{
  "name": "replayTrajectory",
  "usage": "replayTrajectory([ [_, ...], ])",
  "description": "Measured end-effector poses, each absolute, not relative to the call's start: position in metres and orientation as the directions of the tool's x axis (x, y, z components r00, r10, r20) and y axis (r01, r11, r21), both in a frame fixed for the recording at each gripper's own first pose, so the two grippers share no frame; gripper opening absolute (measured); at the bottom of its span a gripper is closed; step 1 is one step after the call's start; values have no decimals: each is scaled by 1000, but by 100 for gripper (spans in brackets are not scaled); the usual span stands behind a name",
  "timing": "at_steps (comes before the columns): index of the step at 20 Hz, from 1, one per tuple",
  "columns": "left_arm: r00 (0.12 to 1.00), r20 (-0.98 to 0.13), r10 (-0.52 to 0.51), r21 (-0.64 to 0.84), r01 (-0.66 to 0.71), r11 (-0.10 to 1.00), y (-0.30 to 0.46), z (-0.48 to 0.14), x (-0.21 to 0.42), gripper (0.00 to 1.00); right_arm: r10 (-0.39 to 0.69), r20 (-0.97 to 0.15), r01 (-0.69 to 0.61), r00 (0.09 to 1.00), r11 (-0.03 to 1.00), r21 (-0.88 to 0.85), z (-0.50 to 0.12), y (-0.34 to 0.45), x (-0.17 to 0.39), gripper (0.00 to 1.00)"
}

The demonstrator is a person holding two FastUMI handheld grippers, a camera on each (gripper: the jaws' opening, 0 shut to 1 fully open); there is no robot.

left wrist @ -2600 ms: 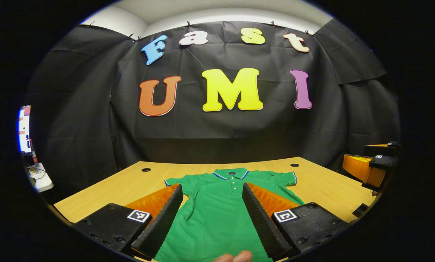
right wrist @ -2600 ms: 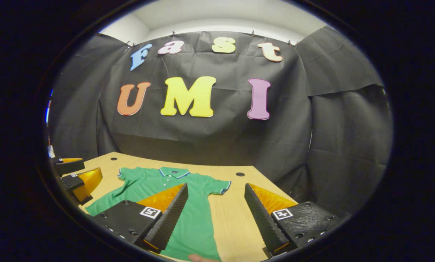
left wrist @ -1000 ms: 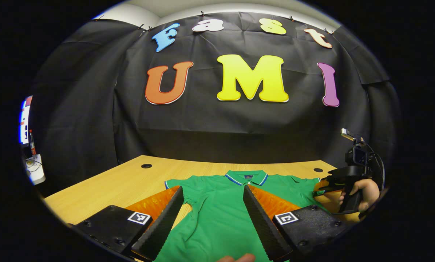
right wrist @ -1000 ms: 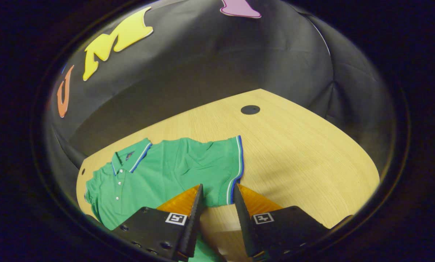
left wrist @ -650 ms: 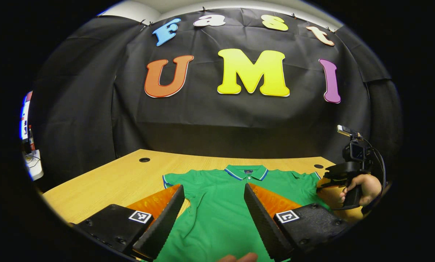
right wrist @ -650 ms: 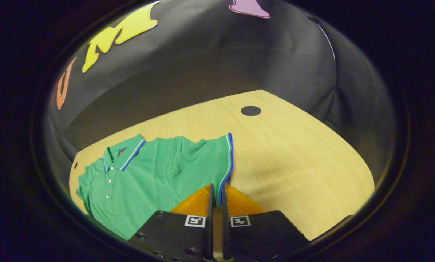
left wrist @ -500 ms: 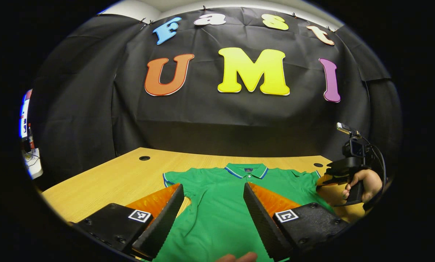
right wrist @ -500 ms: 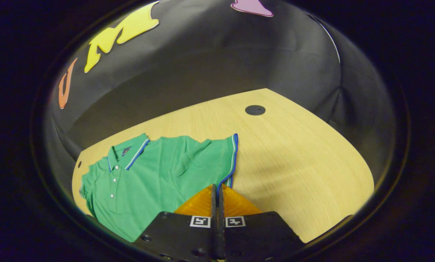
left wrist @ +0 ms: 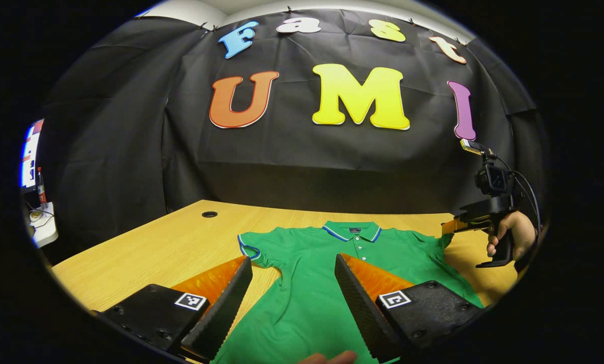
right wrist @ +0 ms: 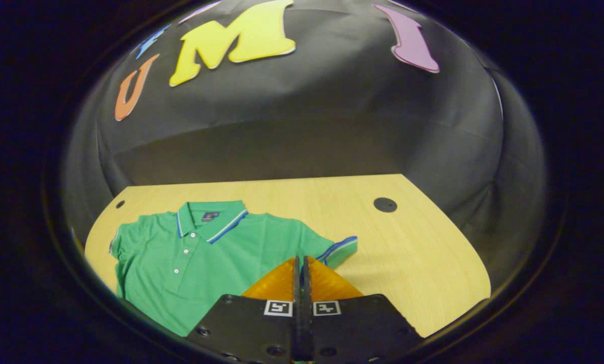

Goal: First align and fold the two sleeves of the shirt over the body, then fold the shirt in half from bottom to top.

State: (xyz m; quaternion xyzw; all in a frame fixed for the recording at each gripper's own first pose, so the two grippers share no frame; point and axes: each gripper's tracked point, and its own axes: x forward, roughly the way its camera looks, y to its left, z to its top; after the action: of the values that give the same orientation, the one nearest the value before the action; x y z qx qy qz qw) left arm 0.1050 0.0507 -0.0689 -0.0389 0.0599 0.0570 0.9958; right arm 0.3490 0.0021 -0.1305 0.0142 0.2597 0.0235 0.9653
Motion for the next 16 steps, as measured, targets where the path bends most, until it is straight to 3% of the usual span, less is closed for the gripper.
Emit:
replayTrajectory([
  [9,981,-129,146,-80,-157,984,73,-77,96,100,240,-523,-383,818,905,-184,-162,111,329,0],
  [16,977,-147,154,-68,-166,984,79,-88,94,100,275,-573,-411,772,904,-118,-199,98,299,0],
])
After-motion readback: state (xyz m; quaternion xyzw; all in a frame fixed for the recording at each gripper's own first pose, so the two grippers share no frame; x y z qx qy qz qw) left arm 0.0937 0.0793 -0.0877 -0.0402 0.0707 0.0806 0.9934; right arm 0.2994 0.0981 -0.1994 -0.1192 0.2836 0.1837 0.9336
